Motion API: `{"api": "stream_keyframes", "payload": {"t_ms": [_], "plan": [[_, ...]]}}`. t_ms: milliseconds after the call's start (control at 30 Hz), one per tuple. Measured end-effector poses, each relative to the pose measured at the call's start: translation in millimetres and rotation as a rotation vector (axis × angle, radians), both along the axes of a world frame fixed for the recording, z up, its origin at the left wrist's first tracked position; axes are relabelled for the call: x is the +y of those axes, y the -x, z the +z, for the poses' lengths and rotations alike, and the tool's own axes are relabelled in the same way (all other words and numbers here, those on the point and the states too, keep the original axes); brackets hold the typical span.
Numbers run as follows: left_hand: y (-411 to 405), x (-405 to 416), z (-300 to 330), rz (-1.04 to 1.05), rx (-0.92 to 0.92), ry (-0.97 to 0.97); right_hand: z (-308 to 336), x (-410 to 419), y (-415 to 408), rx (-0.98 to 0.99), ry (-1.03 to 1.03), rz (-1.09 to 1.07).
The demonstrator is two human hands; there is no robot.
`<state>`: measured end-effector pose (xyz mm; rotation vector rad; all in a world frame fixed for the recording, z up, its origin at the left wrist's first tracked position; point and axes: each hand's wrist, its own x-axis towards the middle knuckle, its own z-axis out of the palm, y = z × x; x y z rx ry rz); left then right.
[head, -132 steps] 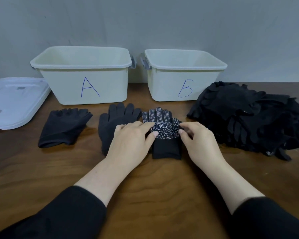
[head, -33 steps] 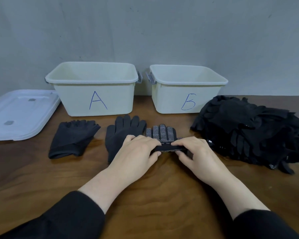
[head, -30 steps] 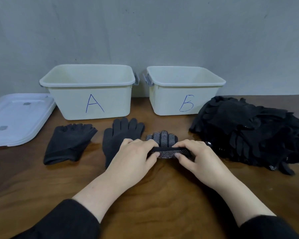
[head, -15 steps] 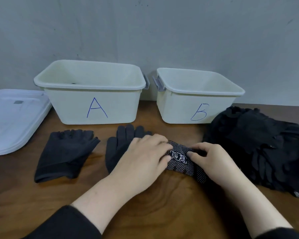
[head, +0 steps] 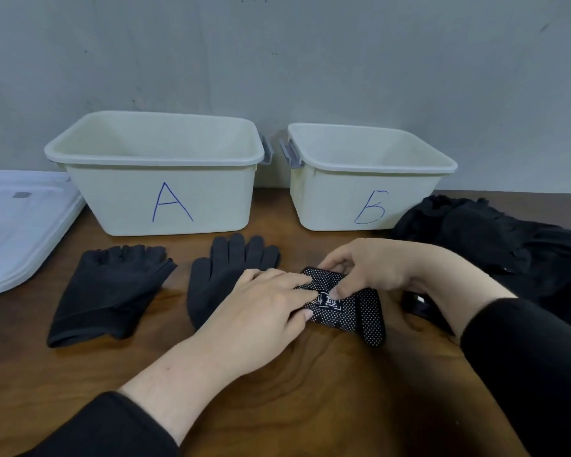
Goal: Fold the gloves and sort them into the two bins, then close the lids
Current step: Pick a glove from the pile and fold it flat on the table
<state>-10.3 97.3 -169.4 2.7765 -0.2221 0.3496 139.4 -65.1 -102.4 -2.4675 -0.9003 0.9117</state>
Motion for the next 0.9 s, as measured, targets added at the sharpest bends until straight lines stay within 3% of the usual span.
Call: {"api": "stream_keyframes", "payload": {"t_ms": [133, 233, 367, 533, 700, 900], "plan": [[-0.1, 0.9, -0.3, 0.058, -0.033, 0.149, 4.6, 6.0, 0.5, 0.039, 0.056, 0.023], [-1.8, 3.1, 8.6, 0.303, -0.114, 0.573, 0.8, -4.4, 6.7, 0.048, -0.057, -0.055], [-4.5, 2.9, 21.0, 0.582, -0.170, 1.264, -0.3, -16.9, 15.8, 0.196, -0.442, -0.301], [0.6, -12.1, 38.0, 0.430, 0.098, 1.861, 9.4, -2.9, 32.3, 0.194, -0.639, -0.355], [2.5, -6.7, 47.4, 0.238, 0.124, 2.016, 14.9, 14.1, 47.5, 0.224, -0.711, -0.373], [2.7, 12.3, 51.4, 0.176, 0.185, 1.924, 27.7, 18.2, 59.5, 0.608, -0.754, -0.408]]}}
